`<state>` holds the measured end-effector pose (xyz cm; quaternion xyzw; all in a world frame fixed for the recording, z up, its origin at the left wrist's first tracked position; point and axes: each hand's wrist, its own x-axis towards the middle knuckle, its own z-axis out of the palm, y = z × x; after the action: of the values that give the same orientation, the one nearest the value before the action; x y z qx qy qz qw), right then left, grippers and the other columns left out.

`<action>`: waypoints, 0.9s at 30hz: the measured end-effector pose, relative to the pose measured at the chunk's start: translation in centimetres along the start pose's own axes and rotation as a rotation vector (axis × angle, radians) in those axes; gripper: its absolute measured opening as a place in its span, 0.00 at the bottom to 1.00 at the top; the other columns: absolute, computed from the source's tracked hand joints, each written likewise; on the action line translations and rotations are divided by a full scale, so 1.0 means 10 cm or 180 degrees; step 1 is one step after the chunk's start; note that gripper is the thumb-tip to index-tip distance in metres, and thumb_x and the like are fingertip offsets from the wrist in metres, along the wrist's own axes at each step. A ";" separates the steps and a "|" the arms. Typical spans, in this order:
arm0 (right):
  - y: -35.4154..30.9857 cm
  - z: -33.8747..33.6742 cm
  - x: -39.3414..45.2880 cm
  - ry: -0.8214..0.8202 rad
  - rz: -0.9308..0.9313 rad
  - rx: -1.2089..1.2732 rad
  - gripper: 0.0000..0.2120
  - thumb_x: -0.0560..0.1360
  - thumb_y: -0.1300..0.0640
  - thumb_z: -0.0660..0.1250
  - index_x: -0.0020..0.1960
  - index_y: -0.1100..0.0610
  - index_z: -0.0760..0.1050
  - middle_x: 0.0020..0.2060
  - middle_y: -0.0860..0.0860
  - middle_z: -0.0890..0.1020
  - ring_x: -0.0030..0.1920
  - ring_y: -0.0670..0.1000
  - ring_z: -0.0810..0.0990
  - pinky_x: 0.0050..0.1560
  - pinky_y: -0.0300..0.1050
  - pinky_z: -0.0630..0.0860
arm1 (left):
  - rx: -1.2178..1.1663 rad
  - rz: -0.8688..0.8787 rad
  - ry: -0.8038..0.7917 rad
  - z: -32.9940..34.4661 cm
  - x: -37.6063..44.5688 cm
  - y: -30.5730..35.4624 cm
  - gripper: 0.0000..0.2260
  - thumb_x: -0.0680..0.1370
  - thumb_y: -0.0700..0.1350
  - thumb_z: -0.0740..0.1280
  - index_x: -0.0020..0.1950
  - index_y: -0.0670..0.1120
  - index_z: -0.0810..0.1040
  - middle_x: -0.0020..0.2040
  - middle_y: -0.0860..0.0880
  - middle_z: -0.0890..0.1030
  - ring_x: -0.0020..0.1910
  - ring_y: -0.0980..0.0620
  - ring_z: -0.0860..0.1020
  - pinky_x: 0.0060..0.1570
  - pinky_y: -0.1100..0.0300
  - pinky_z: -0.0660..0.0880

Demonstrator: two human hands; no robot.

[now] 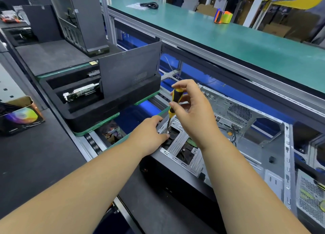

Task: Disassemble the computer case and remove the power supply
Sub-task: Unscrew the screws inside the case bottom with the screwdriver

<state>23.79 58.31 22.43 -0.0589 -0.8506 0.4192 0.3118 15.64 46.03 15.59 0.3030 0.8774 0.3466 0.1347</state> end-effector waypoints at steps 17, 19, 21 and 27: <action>-0.03 0.02 0.00 0.0198 0.0090 0.0303 0.14 0.76 0.58 0.64 0.57 0.41 0.72 0.55 0.41 0.78 0.55 0.43 0.78 0.52 0.42 0.78 | -0.0085 -0.0190 -0.0171 -0.01 0.03 0.01 0.20 0.72 0.53 0.73 0.59 0.59 0.68 0.45 0.59 0.74 0.39 0.61 0.74 0.32 0.64 0.65; -0.04 0.02 0.00 0.0270 -0.0015 0.0174 0.13 0.74 0.55 0.69 0.56 0.42 0.73 0.54 0.41 0.75 0.53 0.44 0.77 0.52 0.39 0.76 | -0.0079 -0.0191 -0.0147 -0.01 0.02 0.01 0.19 0.72 0.53 0.73 0.56 0.60 0.66 0.42 0.61 0.72 0.38 0.63 0.72 0.31 0.66 0.64; -0.05 0.02 0.01 0.0363 -0.0101 0.0021 0.15 0.72 0.54 0.73 0.54 0.43 0.73 0.51 0.40 0.72 0.50 0.45 0.76 0.51 0.37 0.76 | -0.0076 -0.0193 -0.0132 -0.01 0.01 0.02 0.18 0.72 0.53 0.73 0.55 0.60 0.66 0.40 0.62 0.71 0.37 0.63 0.72 0.31 0.66 0.63; -0.09 0.02 0.03 0.0428 -0.0034 0.0034 0.18 0.72 0.58 0.73 0.53 0.40 0.72 0.49 0.42 0.75 0.47 0.44 0.75 0.49 0.36 0.75 | -0.0093 -0.0189 -0.0176 -0.02 0.01 0.04 0.18 0.72 0.53 0.73 0.56 0.60 0.67 0.41 0.61 0.72 0.38 0.61 0.74 0.31 0.65 0.64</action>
<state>23.59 57.71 23.16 -0.0808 -0.8258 0.4171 0.3708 15.64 46.23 15.95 0.2843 0.8768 0.3468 0.1736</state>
